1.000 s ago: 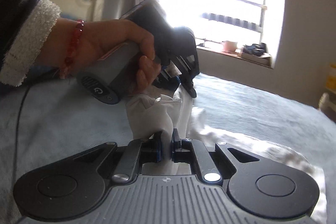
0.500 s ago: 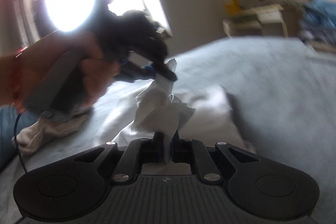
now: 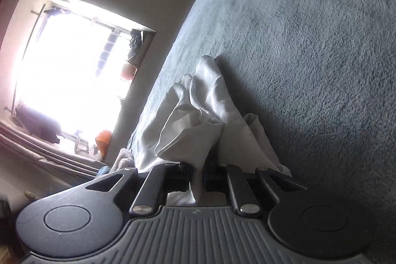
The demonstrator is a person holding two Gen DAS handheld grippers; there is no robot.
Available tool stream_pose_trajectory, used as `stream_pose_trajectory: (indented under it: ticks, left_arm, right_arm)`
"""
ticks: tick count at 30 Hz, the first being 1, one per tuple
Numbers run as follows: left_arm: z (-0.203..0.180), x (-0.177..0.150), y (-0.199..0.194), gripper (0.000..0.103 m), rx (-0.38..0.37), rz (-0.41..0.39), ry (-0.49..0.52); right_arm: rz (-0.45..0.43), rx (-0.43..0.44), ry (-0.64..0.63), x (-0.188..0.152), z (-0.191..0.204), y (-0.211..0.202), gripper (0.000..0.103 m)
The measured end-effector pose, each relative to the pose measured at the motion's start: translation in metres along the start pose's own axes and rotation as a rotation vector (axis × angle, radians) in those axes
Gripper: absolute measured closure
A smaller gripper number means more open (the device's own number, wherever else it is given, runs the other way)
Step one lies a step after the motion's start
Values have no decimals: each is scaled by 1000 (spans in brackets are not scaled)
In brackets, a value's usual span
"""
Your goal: Fold clothes
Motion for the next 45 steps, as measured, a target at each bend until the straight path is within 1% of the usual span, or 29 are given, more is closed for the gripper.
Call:
stream_pose_trajectory:
  ticks: [2, 4, 5, 7, 9, 11, 12, 13, 15, 17, 19, 21, 23, 26, 28, 29, 30, 31, 32, 34, 35, 36, 37, 38, 40, 43, 45]
  left_arm:
    - [-13, -28, -1, 50, -1, 16, 35]
    - [-26, -50, 9, 50, 10, 27, 61]
    - [-31, -57, 16, 50, 27, 34, 69]
    - [-34, -63, 31, 51, 95, 29, 74]
    - [-34, -67, 44, 57, 155, 23, 64]
    - [-30, -70, 52, 67, 179, 29, 26]
    - [-27, -72, 55, 69, 187, 29, 7]
    - [-25, -75, 56, 70, 192, 28, -7]
    - [-22, -78, 56, 77, 195, 29, -17]
    - [-21, -78, 55, 79, 194, 22, -22]
    - [-21, -79, 55, 81, 196, 18, -12]
    - [-22, -80, 55, 81, 206, 16, 1]
    - [-25, -81, 55, 81, 218, 17, 12]
    - [-28, -80, 53, 79, 233, 5, 26]
    - [-29, -79, 48, 76, 241, -16, 27]
    - [-29, -79, 46, 71, 248, -28, 23]
    - [-29, -78, 45, 68, 255, -37, 20]
    - [-28, -78, 44, 68, 259, -43, 18]
    - [-28, -78, 43, 68, 259, -48, 19]
    - [-27, -80, 42, 72, 256, -61, 18]
    - [-28, -80, 41, 84, 250, -70, 15]
    - [-28, -81, 41, 93, 244, -79, 13]
    - [-28, -82, 39, 95, 243, -87, 12]
    - [-27, -84, 38, 97, 244, -95, 14]
    - [-26, -87, 36, 98, 244, -105, 11]
    - [-20, -92, 36, 98, 238, -98, -14]
    - [-19, -95, 36, 98, 235, -98, -9]
  right_arm:
    - [13, 12, 33, 5, -1, 6, 93]
    - [26, 23, 66, 11, -1, 12, 93]
    - [33, 29, 82, 14, -2, 15, 93]
    - [37, 42, 102, 19, 0, 18, 93]
    - [14, 59, 84, 25, 7, 14, 94]
    - [-11, 62, 71, 28, 5, 8, 94]
    - [-24, 61, 65, 30, 4, 5, 94]
    - [-27, 50, 60, 29, -1, 4, 94]
    - [-4, -14, 78, 24, -25, 6, 93]
    - [16, -15, 169, 22, -49, 4, 92]
    - [17, 22, 241, 23, -62, -4, 88]
    - [1, 44, 263, 28, -65, -11, 70]
    - [-5, 50, 257, 37, -65, -12, 63]
    - [41, 53, 246, 43, -59, 0, 62]
    - [75, 36, 214, 42, -53, 8, 61]
    - [84, 25, 188, 41, -49, 10, 62]
    - [88, 18, 160, 40, -45, 12, 68]
    - [93, 6, 129, 39, -41, 14, 75]
    - [95, -5, 99, 37, -37, 14, 98]
    - [93, -12, 51, 34, -29, 13, 101]
    - [87, -9, 26, 32, -24, 10, 101]
    - [81, -4, 2, 30, -20, 6, 102]
    - [73, 6, -19, 28, -15, 1, 102]
    - [68, 18, -28, 25, -12, -4, 102]
    - [72, 27, -27, 20, -9, -8, 102]
    - [82, 23, -23, 12, -17, -12, 102]
    - [78, 36, -7, 9, -22, -17, 102]
Point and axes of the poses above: each gripper's, at about its wrist camera, not at the fingertips, and y roughly the way its jaws point, z to its left, x to its top, the point moved 7 cm from there along y, roughly the way its jaws point, and after that the axes turned 3 degrees about -x, right-handed, at the moved point
